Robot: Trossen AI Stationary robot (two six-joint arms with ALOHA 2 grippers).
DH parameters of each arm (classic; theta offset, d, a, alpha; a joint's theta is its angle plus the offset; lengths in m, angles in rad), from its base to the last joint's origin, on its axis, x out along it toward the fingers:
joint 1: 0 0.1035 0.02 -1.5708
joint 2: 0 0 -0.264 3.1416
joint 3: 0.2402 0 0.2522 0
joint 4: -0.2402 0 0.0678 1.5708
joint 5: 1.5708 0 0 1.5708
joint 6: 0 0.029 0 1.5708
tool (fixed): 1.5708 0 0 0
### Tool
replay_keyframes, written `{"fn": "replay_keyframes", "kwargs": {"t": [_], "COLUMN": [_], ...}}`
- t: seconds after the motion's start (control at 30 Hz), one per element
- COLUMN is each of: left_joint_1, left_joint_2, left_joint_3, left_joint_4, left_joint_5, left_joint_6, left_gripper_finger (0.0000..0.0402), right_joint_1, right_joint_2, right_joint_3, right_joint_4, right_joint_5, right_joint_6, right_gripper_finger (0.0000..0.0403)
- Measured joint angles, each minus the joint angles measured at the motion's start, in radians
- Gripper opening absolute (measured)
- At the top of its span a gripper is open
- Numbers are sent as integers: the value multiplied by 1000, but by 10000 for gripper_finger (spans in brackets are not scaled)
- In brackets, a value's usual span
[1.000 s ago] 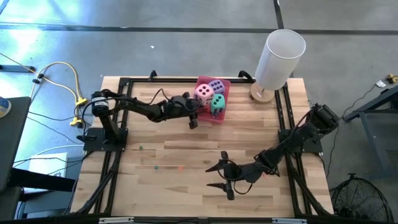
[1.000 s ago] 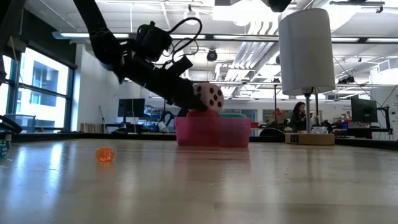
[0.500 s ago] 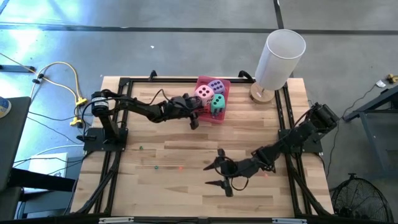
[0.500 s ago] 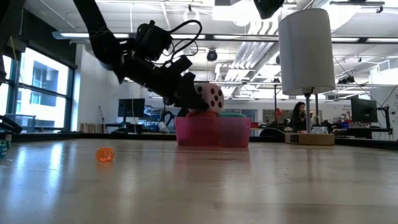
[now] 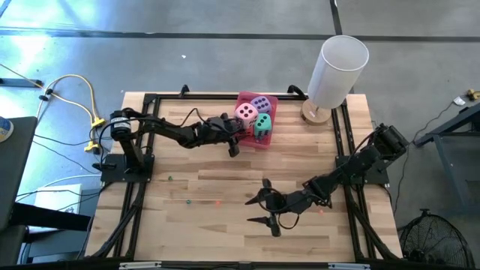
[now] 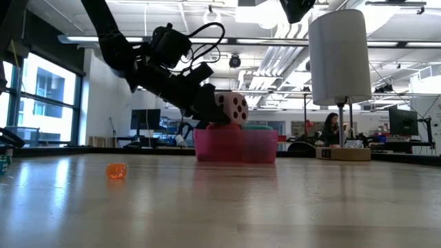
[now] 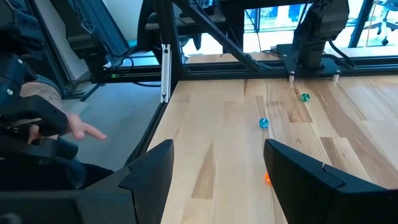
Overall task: Pick & Place Dice
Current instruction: Put the small black dice into the bin
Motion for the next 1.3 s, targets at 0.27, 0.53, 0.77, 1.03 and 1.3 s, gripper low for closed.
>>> {"fn": "replay_keyframes", "kwargs": {"t": [0.27, 0.53, 0.77, 1.03, 1.3], "left_joint_1": [-12, -24, -41, -91, -88], "left_joint_2": [0, 0, 0, 0, 1], "left_joint_3": [0, 0, 0, 0, 0], "left_joint_4": [0, -8, -8, 0, -32], "left_joint_5": [-1, 2, 2, 3, 2], "left_joint_6": [84, 114, 167, 230, 225], "left_gripper_finger": [179, 240, 242, 243, 243], "right_joint_1": [1, 1, 1, 1, 1], "right_joint_2": [0, 0, 0, 0, 0], "right_joint_3": [0, 0, 0, 0, 0], "right_joint_4": [0, 0, -9, -23, -23], "right_joint_5": [0, 0, 0, 0, 0], "right_joint_6": [27, 31, 31, 31, 31], "right_gripper_finger": [243, 243, 243, 243, 243]}}
